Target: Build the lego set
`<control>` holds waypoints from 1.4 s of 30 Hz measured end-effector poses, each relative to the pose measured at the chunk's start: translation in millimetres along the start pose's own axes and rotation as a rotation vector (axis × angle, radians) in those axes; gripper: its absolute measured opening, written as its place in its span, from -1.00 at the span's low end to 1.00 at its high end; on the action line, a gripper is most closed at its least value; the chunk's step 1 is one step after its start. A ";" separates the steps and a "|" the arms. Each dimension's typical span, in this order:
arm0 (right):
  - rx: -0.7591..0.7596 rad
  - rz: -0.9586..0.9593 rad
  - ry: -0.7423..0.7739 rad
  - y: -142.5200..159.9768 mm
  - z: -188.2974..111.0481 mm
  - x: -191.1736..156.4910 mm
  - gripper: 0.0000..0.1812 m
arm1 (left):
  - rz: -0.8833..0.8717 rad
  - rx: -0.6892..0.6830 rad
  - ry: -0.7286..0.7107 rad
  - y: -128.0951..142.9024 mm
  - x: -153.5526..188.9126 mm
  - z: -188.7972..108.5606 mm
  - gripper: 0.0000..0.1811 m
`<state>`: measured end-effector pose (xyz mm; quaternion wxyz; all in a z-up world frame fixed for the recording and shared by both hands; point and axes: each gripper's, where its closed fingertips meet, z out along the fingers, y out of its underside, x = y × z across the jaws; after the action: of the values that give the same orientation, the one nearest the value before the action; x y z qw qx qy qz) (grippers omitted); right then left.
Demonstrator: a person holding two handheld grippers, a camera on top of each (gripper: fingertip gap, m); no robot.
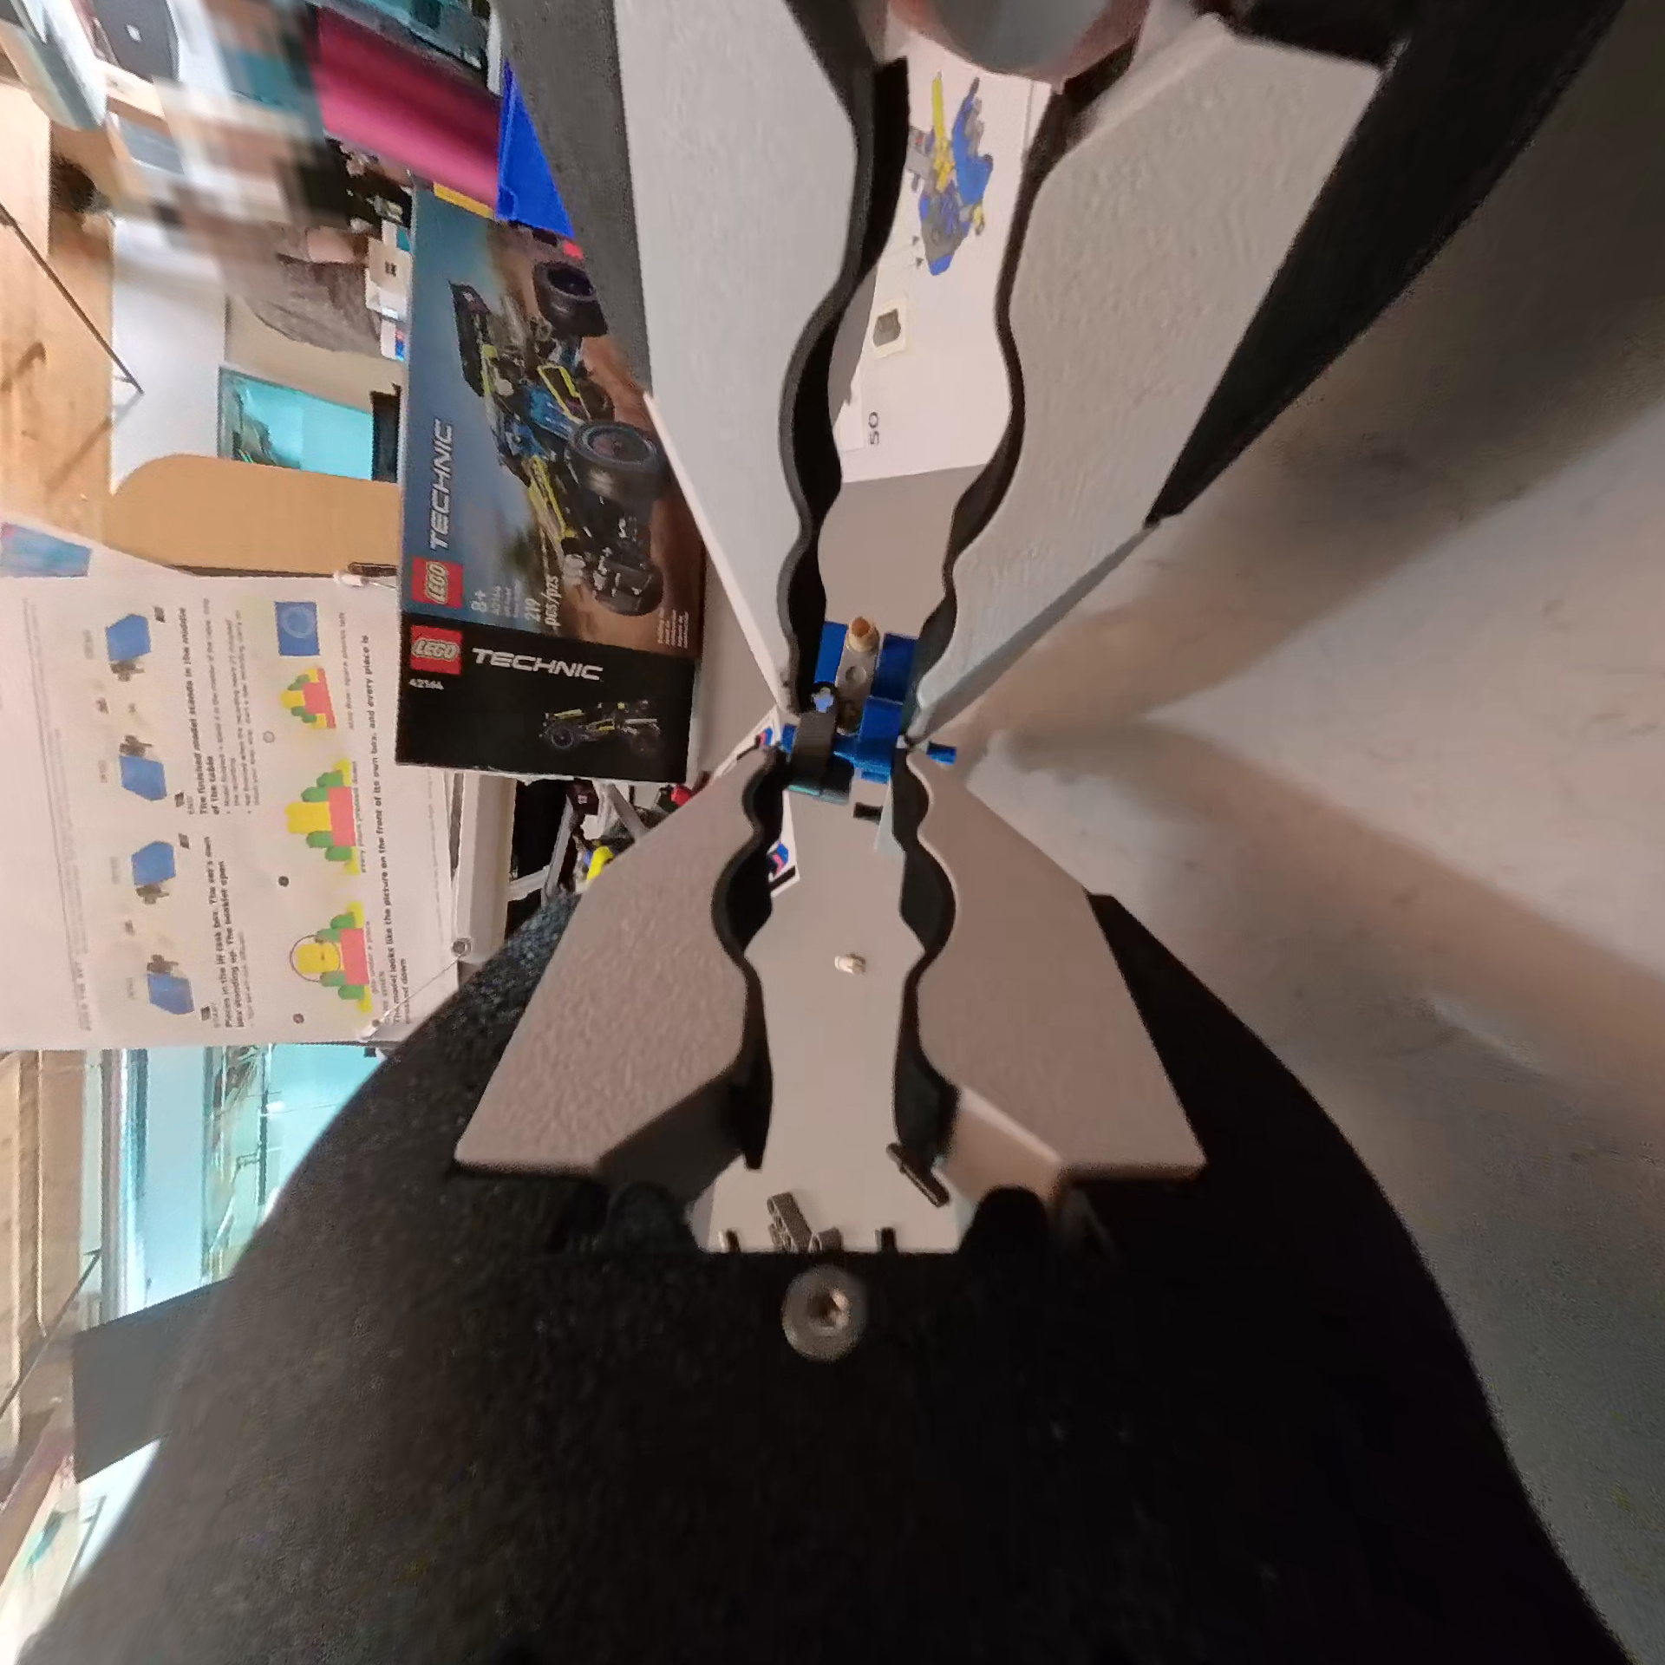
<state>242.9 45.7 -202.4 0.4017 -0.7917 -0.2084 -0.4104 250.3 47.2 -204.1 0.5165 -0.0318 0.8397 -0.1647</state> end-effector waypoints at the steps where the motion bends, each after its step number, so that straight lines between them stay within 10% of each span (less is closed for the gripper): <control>1: -0.006 -0.016 0.004 -0.4 -0.1 -0.4 -0.84 | 0.011 -0.006 0.000 0.2 0.6 -0.1 -0.77; 14: -0.011 0.011 0.041 7.0 -0.1 5.6 -0.84 | -0.124 0.087 -0.036 1.2 -14.3 -1.4 -0.70; 26: -0.012 -0.183 -0.112 12.9 0.4 -28.1 -0.70 | -0.334 0.169 0.398 14.1 30.7 -1.4 -0.74; 42: 0.074 0.292 -0.404 32.4 1.1 -13.1 -0.34 | -0.469 0.152 0.514 10.5 43.9 7.3 -0.76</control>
<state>257.2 27.5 -228.5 0.4357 -0.8641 -0.1825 -0.1736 237.6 45.5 -248.0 0.2377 -0.1427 0.8974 -0.3433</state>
